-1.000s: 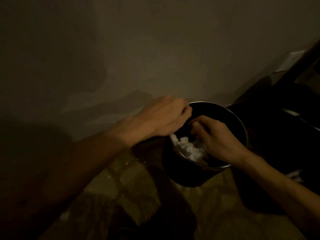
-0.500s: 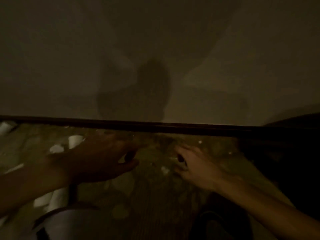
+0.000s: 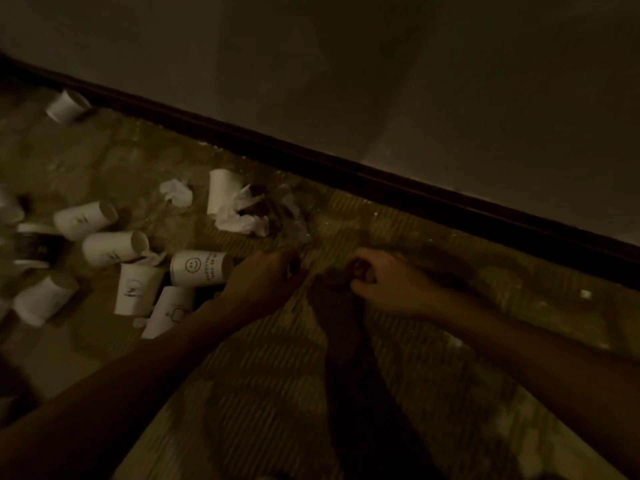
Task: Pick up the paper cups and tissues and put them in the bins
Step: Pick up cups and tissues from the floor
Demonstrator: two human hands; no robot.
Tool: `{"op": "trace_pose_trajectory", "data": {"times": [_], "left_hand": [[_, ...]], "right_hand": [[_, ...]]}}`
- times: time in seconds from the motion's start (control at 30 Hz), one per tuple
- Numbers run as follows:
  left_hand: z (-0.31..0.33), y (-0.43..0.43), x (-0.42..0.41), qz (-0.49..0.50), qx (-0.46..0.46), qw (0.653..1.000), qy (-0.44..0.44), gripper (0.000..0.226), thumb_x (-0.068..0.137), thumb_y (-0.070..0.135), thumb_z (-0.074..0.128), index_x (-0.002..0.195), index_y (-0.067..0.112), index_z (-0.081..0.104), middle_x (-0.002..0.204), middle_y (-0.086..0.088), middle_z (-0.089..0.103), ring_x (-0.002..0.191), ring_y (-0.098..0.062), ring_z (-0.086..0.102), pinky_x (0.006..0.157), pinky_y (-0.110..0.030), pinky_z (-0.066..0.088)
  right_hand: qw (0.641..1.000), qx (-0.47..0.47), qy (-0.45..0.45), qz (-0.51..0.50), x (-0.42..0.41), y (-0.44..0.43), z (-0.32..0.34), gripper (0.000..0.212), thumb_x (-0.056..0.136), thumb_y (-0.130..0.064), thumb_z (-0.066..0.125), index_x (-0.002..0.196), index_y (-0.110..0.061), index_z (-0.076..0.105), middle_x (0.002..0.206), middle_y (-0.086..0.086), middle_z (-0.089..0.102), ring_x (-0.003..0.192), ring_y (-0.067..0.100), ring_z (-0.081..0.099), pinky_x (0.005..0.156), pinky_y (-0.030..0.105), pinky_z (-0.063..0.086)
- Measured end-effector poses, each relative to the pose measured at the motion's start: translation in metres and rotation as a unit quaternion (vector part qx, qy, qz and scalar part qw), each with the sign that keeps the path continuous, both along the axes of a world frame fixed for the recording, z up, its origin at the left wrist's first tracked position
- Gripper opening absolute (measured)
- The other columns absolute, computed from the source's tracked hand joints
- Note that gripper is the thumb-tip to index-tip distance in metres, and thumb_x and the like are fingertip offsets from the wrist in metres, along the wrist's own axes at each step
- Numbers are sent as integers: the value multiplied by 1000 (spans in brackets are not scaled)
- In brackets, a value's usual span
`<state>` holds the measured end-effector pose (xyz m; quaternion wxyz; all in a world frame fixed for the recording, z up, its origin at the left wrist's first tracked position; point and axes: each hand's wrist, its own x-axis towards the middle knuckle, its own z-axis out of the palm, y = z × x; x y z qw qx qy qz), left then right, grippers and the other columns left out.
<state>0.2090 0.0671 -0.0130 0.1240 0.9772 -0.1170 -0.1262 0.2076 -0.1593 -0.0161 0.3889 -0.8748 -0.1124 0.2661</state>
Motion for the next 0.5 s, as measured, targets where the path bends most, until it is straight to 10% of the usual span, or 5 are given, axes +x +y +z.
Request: {"op": "trace_pose_trajectory", "data": {"times": [0.13, 0.3, 0.5], "left_hand": [[-28, 13, 21, 125, -95, 987, -41, 22, 95, 39, 56, 101, 18, 55, 98, 0, 62, 80, -13, 56, 66, -30, 43], [-45, 8, 31, 209, -142, 967, -19, 48, 97, 39, 55, 132, 8, 41, 134, -14, 50, 112, -21, 52, 82, -37, 45], [-54, -8, 38, 258, -268, 928, -26, 30, 100, 25, 55, 126, 10, 50, 107, 6, 57, 80, 8, 54, 66, -9, 41]], "right_hand": [[996, 58, 53, -49, 29, 44, -23, 38, 91, -9, 60, 127, -17, 58, 109, 1, 63, 101, 20, 63, 87, 33, 53], [990, 98, 67, -78, 57, 78, -44, 46, 95, -19, 60, 139, -26, 49, 113, -7, 56, 101, 9, 55, 73, 12, 42], [976, 129, 106, -142, 73, 93, -62, 37, 101, -33, 48, 137, -25, 51, 129, 2, 57, 112, 18, 56, 89, 35, 50]]}}
